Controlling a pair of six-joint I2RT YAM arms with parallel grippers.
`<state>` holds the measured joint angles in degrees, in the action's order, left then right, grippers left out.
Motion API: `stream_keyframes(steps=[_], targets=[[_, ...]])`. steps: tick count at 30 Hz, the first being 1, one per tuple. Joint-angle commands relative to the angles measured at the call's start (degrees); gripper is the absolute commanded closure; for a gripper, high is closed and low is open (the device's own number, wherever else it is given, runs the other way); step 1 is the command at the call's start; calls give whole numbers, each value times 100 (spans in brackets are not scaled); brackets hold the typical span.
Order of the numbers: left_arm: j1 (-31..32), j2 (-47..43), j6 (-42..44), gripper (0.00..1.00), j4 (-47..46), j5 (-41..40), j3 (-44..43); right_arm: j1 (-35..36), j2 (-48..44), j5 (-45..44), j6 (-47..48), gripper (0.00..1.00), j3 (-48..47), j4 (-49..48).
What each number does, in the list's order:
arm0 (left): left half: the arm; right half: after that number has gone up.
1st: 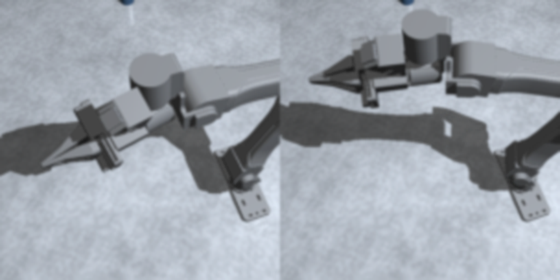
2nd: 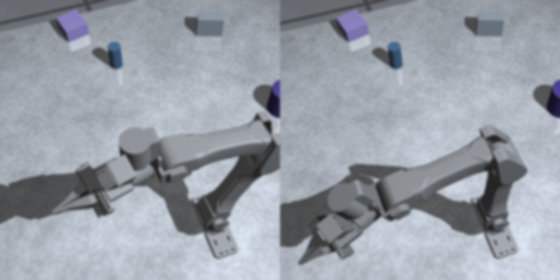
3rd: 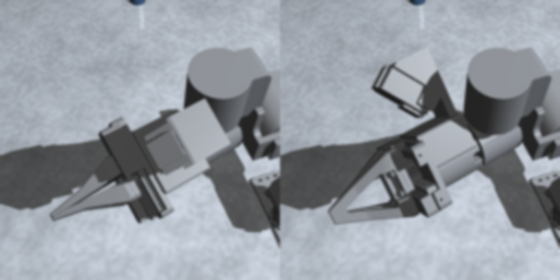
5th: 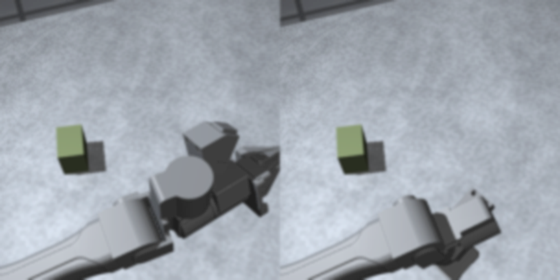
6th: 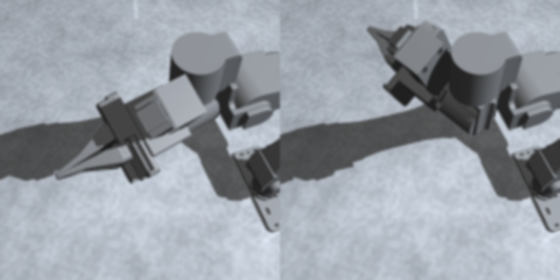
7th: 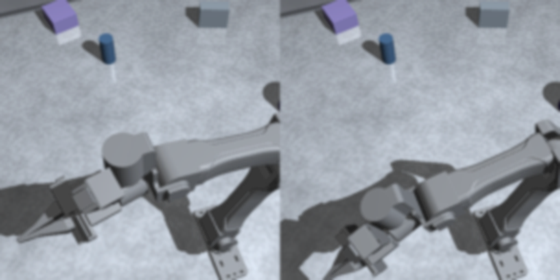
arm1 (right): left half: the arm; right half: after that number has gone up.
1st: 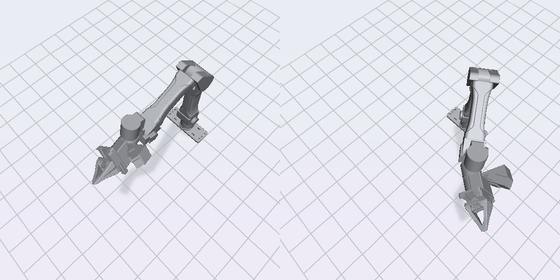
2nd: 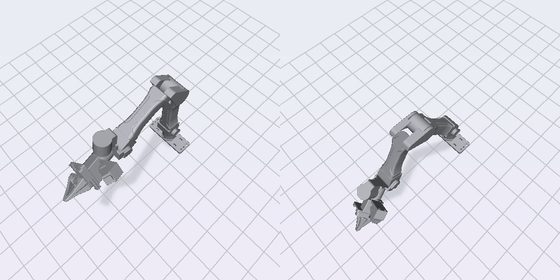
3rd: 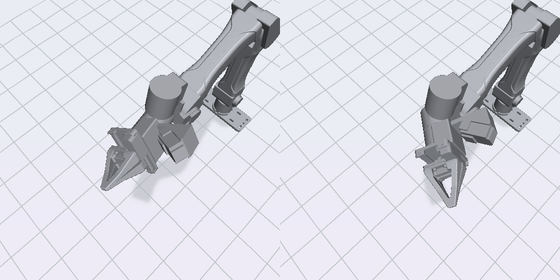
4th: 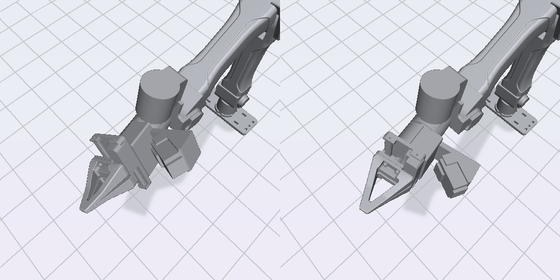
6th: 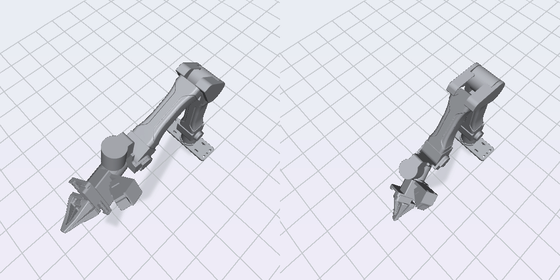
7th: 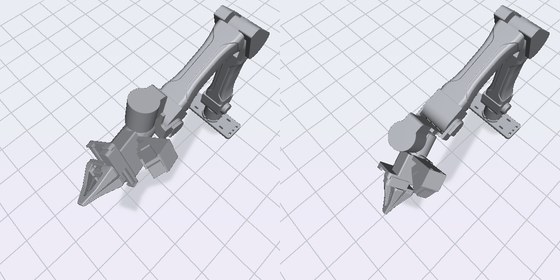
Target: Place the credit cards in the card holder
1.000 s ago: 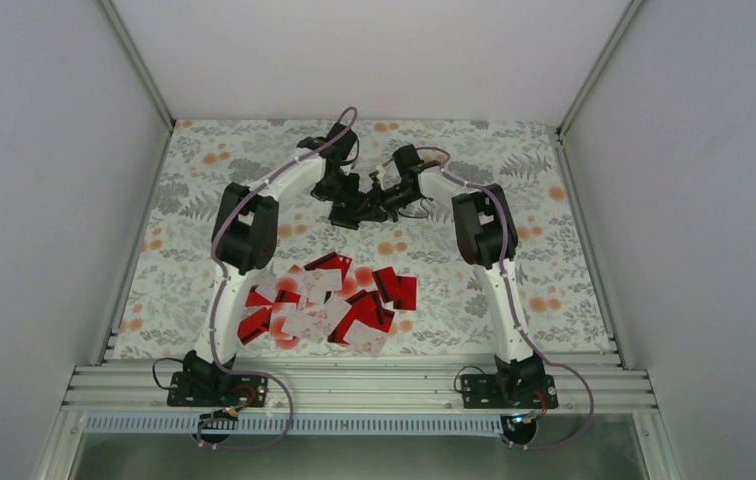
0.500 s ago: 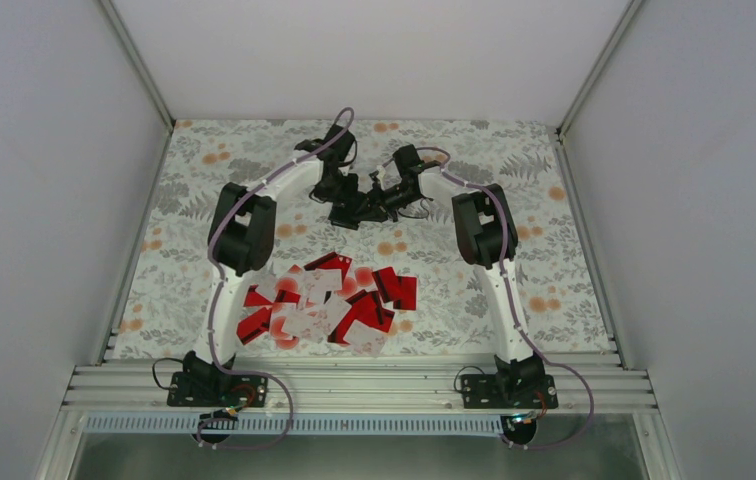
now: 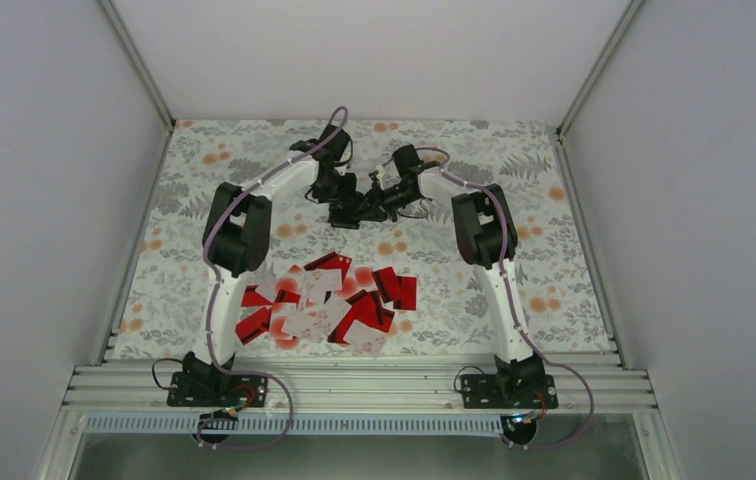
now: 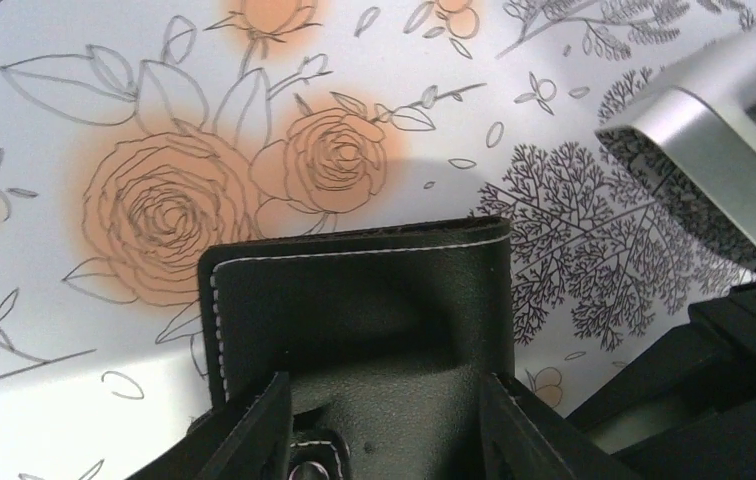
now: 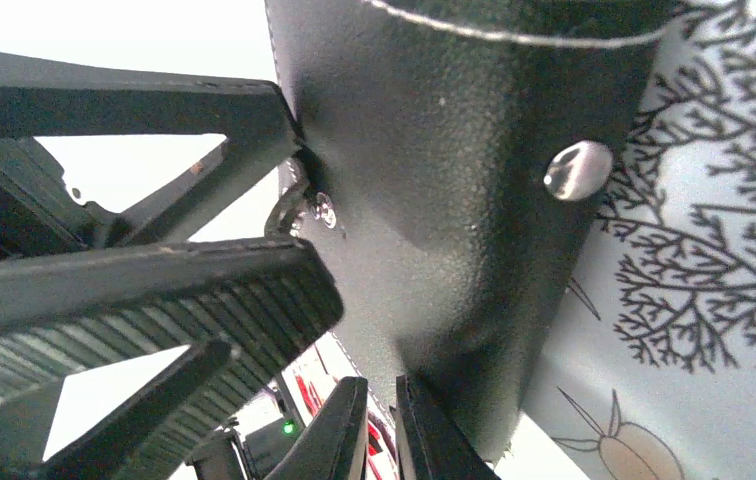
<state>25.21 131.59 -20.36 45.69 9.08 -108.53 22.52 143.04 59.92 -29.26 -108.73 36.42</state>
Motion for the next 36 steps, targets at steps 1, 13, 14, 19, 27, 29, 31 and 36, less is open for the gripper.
stream_keyframes(steps=[1,13,14,19,27,29,31,36], targets=[[-140,-264,37,48,187,171,-314,-20,307,-350,-87,91,73,-57],[-599,-639,976,61,576,894,38,-19,384,-342,-107,91,-56,-13],[-604,-686,1069,67,546,951,162,-20,387,-345,-104,91,-57,-18],[-600,-719,1257,81,447,1119,519,-20,413,-341,-123,91,-72,-27],[-599,-460,1315,82,436,1428,319,-20,455,-361,-92,91,-133,53],[-601,-431,1307,82,432,1439,287,-18,482,-358,-63,91,-172,82],[-603,-390,1294,83,433,1431,265,-20,503,-350,-40,91,-219,123],[-595,-275,1246,86,405,1500,211,-18,543,-319,5,91,-237,163]])
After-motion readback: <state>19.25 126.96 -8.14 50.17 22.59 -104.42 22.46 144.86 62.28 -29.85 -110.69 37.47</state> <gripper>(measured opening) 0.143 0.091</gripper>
